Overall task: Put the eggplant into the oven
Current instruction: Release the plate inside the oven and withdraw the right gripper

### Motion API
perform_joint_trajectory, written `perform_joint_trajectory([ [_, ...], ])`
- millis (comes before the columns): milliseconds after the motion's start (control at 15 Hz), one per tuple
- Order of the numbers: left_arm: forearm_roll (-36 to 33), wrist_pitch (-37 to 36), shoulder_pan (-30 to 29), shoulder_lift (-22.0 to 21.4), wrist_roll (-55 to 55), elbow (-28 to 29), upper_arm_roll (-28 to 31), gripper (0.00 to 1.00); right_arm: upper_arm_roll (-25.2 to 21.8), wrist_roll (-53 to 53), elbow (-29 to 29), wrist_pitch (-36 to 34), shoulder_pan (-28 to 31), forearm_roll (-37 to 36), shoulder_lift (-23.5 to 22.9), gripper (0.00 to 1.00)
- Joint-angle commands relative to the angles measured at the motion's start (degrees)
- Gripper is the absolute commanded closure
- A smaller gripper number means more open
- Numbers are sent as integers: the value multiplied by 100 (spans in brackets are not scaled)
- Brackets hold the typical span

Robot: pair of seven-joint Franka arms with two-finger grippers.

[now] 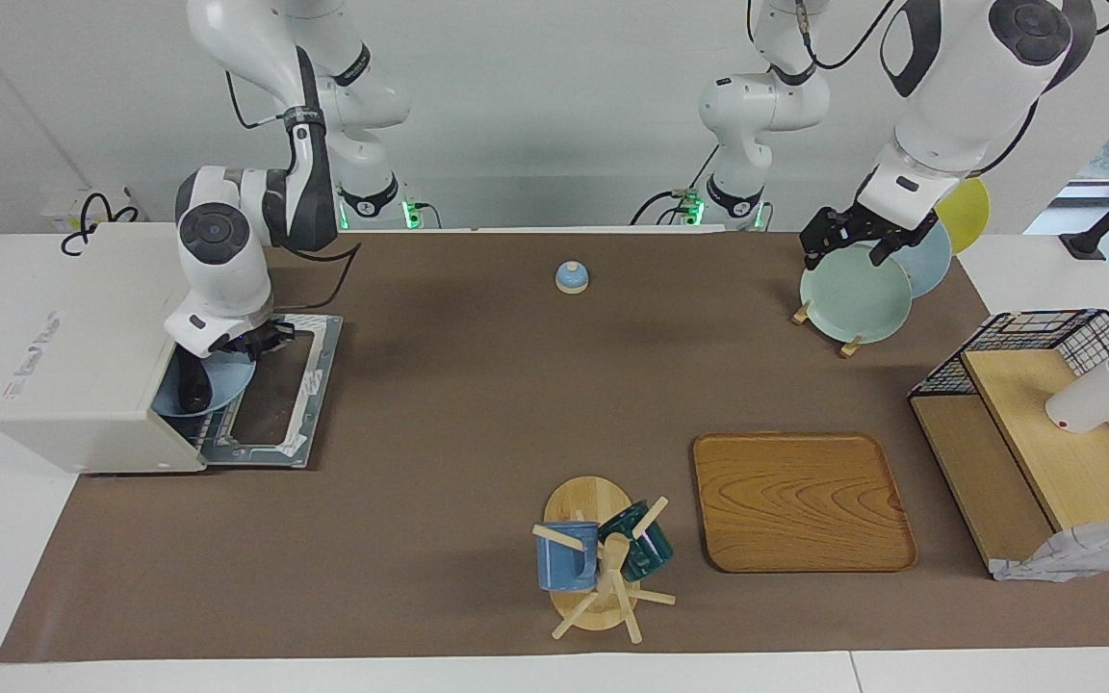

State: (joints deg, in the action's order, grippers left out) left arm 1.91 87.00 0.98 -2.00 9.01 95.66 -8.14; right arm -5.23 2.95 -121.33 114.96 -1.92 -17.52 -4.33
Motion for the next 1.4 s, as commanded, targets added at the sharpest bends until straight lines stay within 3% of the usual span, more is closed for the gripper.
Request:
perform_joint_trajectory([
  [0, 46, 54, -116, -73, -31, 67, -74, 0, 153, 179, 309, -437, 96, 406, 29, 70],
  [133, 46, 54, -116, -81, -31, 67, -74, 0, 171, 171, 522, -606, -53, 424, 3, 71],
  [199, 46, 54, -116, -81, -31, 67, -65, 0, 180, 127, 548, -502, -115, 459, -24, 89],
  [266, 46, 54, -116, -73, -31, 67, -74, 0, 180, 57, 514, -205, -281, 564, -24, 100],
  [465, 46, 54, -116, -72, -31, 67, -65, 0, 180, -321, 268, 796, -493, 591, -207, 100],
  [665, 37, 54, -116, -72, -31, 67, -65, 0, 224, -742, 276, 1220, -650, 792, -656, 100],
  [1329, 46, 54, -116, -81, -31, 67, -65, 0, 207, -1016, 30, 1309, -748, 1005, -955, 100],
])
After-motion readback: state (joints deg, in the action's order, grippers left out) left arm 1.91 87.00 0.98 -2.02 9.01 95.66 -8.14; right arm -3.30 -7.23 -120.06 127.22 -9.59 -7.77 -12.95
